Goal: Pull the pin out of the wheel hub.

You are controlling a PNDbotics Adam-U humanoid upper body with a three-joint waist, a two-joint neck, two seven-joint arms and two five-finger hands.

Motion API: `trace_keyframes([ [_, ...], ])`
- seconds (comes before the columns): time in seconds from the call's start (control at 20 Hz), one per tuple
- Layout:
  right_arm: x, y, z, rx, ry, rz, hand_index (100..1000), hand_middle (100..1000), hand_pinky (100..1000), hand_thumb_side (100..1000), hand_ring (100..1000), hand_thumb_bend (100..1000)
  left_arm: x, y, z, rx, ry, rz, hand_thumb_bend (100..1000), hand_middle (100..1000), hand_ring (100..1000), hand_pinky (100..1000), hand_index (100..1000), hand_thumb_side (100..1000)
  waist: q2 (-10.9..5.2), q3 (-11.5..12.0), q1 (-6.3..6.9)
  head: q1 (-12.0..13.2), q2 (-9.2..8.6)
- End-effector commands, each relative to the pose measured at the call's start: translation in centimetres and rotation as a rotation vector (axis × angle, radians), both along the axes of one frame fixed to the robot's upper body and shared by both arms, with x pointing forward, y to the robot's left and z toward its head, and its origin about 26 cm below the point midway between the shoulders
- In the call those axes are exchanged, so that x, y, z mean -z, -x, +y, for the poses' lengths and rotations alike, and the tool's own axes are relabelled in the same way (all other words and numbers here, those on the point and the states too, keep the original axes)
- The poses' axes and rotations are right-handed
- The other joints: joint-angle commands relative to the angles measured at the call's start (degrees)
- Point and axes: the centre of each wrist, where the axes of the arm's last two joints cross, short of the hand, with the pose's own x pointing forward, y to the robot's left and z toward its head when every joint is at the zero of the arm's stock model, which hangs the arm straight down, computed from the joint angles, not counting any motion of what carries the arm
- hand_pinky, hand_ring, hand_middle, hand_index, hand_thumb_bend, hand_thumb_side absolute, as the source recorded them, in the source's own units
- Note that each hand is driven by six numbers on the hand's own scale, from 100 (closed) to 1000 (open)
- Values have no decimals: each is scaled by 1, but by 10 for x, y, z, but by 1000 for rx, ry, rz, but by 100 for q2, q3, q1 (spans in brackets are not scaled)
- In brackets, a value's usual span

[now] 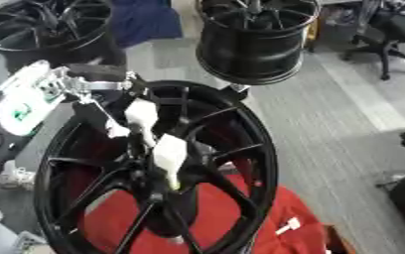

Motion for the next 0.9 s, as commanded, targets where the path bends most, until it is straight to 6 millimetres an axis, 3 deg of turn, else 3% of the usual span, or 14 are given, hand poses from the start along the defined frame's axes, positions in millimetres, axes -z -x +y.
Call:
trace_keyframes([
  [0.05, -5, -1, -2, -1, 10, -16, 747, 570, 574, 600, 560, 100, -37, 2, 5, 241, -153, -76, 100, 390, 303, 411, 570, 221, -60, 7, -14, -20, -14],
  [0.25, -4, 0, -3, 3, 11, -14, 747, 571, 574, 599, 560, 100, -74, 9, 18, 213, -84, -130, 100, 393, 304, 416, 567, 219, -76, 30, -10, -31, -14],
  [0.5, -4, 1, -5, 14, 17, -11, 747, 571, 574, 601, 560, 100, -108, 23, 71, 85, -33, -174, 100, 403, 312, 426, 577, 214, -103, 107, 30, -78, -14],
  [0.7, -4, 1, -6, 20, 19, -12, 747, 571, 574, 599, 560, 100, -105, 37, 127, -79, -67, -152, 100, 423, 328, 442, 580, 217, -108, 159, 39, -109, -14],
  [0.9, -4, 1, -6, 27, 20, -14, 747, 571, 574, 598, 560, 100, -84, 50, 185, -293, -138, -77, 123, 452, 351, 464, 612, 224, -106, 211, 33, -118, -14],
])
